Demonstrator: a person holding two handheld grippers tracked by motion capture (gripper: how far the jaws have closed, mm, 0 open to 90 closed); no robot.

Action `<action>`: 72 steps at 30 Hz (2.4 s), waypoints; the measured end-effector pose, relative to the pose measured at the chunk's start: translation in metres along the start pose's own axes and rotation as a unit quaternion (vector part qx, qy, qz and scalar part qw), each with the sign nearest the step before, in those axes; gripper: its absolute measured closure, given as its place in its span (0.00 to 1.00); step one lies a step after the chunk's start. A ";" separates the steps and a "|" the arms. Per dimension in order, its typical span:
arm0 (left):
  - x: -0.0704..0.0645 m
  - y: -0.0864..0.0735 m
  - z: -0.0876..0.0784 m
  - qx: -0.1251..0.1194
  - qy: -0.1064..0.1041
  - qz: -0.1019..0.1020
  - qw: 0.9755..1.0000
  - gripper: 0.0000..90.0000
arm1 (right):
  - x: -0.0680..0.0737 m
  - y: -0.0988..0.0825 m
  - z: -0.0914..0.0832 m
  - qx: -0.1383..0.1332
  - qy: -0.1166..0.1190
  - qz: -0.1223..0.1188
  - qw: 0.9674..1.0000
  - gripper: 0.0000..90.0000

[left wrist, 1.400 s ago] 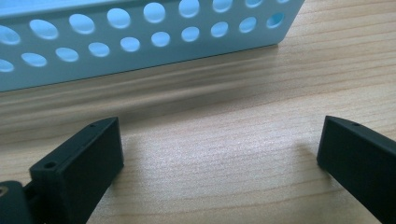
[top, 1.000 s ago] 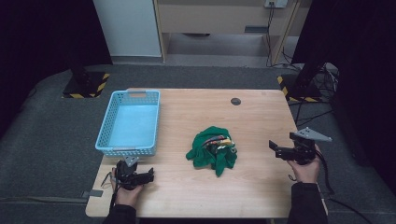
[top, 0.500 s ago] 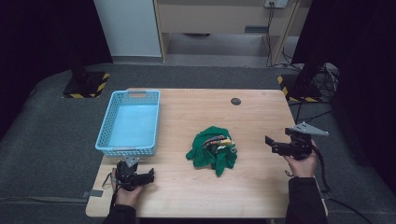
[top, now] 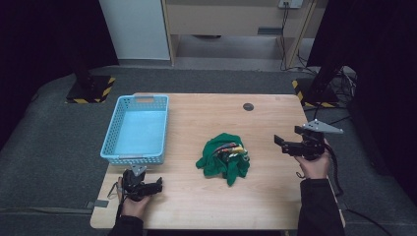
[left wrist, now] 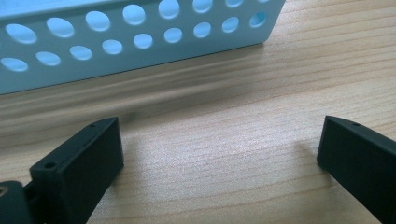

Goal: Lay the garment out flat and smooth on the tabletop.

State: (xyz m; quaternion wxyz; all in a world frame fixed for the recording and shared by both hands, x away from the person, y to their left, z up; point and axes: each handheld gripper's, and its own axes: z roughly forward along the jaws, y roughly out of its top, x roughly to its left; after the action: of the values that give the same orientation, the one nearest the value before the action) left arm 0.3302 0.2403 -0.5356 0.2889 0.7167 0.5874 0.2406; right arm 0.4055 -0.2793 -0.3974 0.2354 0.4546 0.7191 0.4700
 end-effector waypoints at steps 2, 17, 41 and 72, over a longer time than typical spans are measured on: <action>0.000 0.000 0.000 0.000 0.000 0.000 1.000 0.00 | 0.001 0.002 0.001 0.000 0.002 0.000 1.000 0.09; 0.000 0.000 0.000 0.000 -0.001 0.001 1.000 0.00 | 0.024 0.030 0.014 -0.012 0.038 -0.018 0.999 0.12; 0.000 0.000 0.000 0.000 -0.002 0.002 1.000 0.00 | 0.061 0.036 0.059 0.004 0.077 -0.048 0.996 0.16; 0.000 0.000 0.000 0.000 -0.003 0.002 1.000 0.00 | 0.085 -0.011 0.128 0.057 0.092 -0.063 0.992 0.31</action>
State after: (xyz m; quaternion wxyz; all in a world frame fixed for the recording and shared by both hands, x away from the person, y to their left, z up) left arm 0.3302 0.2399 -0.5357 0.2905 0.7186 0.5849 0.2392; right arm 0.4581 -0.1474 -0.4565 0.1705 0.3760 0.7905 0.4523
